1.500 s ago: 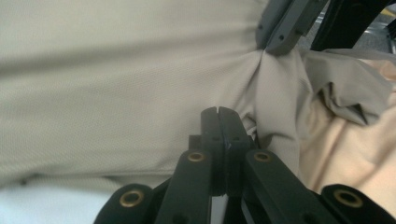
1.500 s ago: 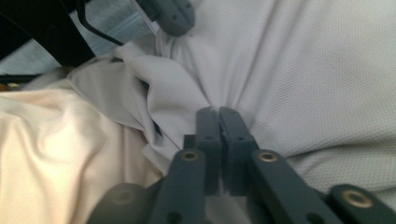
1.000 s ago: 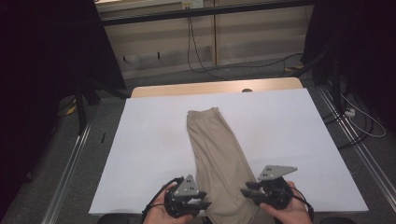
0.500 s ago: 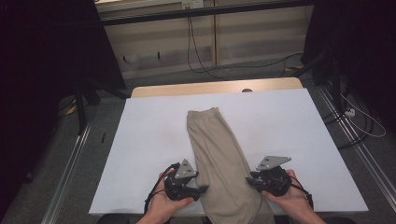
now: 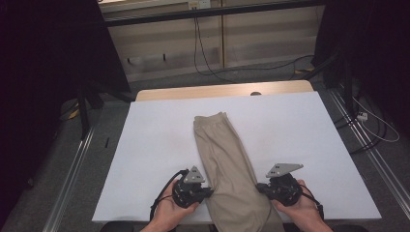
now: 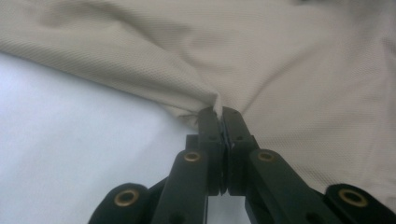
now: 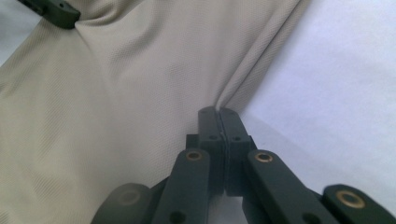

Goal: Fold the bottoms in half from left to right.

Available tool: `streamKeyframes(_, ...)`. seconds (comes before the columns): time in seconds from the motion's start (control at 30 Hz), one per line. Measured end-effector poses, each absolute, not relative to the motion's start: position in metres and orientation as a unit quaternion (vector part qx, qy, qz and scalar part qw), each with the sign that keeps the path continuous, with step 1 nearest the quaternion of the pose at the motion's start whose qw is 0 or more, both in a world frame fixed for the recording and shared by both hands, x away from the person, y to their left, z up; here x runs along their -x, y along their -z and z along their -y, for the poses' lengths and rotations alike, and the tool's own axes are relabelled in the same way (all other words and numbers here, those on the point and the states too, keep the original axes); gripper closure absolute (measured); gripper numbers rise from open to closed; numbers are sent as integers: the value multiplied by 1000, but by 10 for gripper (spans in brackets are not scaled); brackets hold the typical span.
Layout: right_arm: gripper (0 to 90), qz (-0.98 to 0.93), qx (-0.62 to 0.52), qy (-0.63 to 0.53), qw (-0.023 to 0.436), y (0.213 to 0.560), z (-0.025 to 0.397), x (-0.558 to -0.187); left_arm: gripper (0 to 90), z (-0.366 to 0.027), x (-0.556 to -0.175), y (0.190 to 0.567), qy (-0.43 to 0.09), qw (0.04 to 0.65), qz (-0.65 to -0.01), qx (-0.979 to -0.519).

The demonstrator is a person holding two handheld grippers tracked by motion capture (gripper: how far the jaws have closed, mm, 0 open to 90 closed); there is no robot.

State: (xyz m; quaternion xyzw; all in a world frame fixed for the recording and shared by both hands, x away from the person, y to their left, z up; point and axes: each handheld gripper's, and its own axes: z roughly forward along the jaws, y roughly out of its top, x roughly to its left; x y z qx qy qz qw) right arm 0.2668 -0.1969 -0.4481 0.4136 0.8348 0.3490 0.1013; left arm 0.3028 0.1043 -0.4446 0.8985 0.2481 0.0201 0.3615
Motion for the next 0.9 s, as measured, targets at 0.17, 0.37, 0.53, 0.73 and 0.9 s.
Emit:
streamKeyframes(0.17,897,-836,-412,-351,93,446,194,-254,885,-109,-296,442,-22,355,-241,-903)
streamKeyframes(0.37,897,-841,-400,-355,79,446,184,-235,886,-126,-287,438,-6,348,-242,-906)
streamKeyframes(0.53,897,-847,-386,-358,65,446,173,-220,885,-140,-277,436,1,349,-244,-905)
streamKeyframes(0.73,889,-849,-372,-372,48,446,167,-212,875,-150,-272,436,11,368,-261,-893)
streamKeyframes(0.9,641,-840,-384,-377,64,445,172,-225,647,-152,-278,438,-2,375,-272,-886)
